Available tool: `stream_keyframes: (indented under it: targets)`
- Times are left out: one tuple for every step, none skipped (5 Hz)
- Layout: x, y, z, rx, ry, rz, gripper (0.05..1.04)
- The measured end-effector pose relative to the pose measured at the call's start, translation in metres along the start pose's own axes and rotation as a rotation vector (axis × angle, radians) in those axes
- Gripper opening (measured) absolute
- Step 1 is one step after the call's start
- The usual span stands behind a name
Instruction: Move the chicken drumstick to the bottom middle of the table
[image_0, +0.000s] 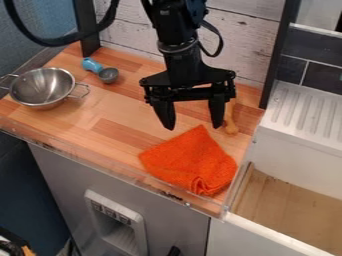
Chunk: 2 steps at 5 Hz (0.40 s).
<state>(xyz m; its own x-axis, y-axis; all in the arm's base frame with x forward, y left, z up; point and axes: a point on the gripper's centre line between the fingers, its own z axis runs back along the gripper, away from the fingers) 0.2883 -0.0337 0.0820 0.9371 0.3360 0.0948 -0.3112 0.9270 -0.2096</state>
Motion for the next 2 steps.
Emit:
stream_keyframes:
  targets:
    - [-0.002, 0.002, -0.008, 0.011, 0.025, 0.008, 1.000]
    - [0.014, 0.000, -0.015, 0.034, 0.002, 0.022, 1.000]
